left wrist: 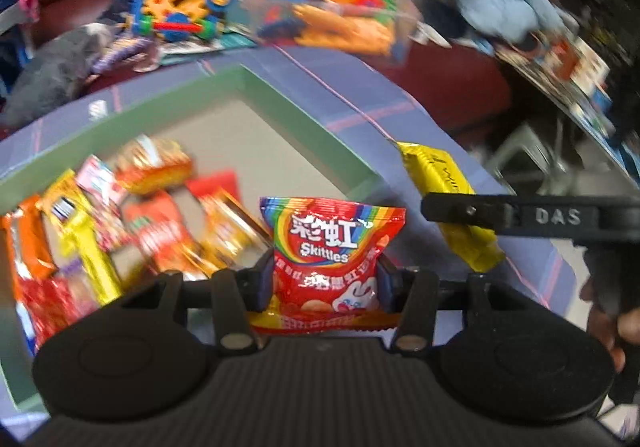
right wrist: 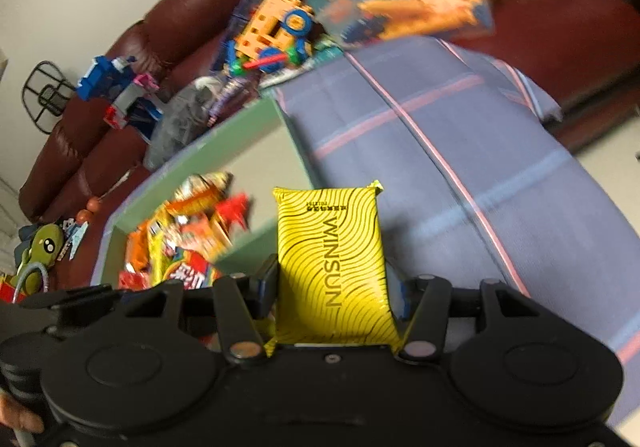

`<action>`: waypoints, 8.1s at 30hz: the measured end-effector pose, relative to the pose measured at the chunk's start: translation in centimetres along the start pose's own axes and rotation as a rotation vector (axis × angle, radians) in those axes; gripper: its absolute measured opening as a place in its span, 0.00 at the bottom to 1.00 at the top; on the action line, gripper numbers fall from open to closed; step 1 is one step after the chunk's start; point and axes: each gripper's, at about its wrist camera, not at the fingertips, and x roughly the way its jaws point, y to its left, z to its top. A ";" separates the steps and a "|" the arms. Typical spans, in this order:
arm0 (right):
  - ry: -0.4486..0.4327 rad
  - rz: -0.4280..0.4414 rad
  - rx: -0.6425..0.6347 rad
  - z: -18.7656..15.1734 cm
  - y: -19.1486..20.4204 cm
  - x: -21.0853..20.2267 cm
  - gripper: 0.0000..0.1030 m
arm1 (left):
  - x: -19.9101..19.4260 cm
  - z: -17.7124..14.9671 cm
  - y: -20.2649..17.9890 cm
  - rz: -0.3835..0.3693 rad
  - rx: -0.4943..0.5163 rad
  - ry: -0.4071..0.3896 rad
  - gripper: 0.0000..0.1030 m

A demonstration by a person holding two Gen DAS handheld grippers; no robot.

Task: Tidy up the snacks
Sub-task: 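Lower the Skittles and WINSUN bags into the tray and open both tools, then move both tools to the green candy stick and clear cake bag, then grasp the clear cake bag with the left tool while the right tool grasps the green candy stick, then carry the cake bag and candy stick into the tray and open both tools, then move both tools to the brown lollipop and pink candy packet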

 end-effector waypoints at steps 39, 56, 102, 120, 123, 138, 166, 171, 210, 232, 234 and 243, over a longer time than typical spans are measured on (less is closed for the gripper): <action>-0.013 0.049 -0.060 13.6 7.5 14.2 1.00 | 7.9 9.6 10.7 0.166 -0.214 -0.057 1.00; 0.007 0.063 -0.026 9.1 5.7 7.7 1.00 | 2.1 4.9 6.0 0.100 -0.176 -0.055 1.00; 0.267 0.031 -0.197 -3.4 6.3 7.0 0.34 | 2.2 -9.3 6.5 0.112 -0.242 0.133 1.00; 0.183 -0.030 -0.139 -5.1 2.1 3.6 0.26 | 4.9 -7.0 1.4 0.109 -0.027 0.057 0.43; 0.176 -0.025 -0.124 -5.1 2.2 3.8 0.26 | 4.6 -7.4 0.8 0.066 -0.011 0.064 0.40; 0.141 -0.025 -0.157 -5.4 2.9 3.2 0.25 | 2.3 -7.6 0.1 0.047 0.023 0.036 0.27; 0.136 -0.006 -0.012 -5.4 0.7 2.4 0.25 | 2.3 -8.5 -3.1 0.003 0.137 0.034 0.17; 0.111 0.014 -0.015 -5.0 1.1 1.8 0.25 | 1.6 -8.0 -2.7 0.002 0.114 0.018 0.17; -0.067 0.096 0.049 8.5 4.8 8.7 1.00 | 6.8 5.8 3.9 0.167 -0.063 -0.090 0.93; -0.035 0.062 0.114 5.9 3.7 4.5 1.00 | 1.6 2.8 1.9 0.151 -0.096 -0.110 1.00; -0.035 0.061 0.114 5.6 3.6 4.1 1.00 | 1.2 2.5 1.7 0.145 -0.102 -0.113 1.00; -0.027 0.049 0.117 4.1 2.8 2.8 1.00 | 0.3 -0.9 0.3 0.104 -0.098 -0.085 1.00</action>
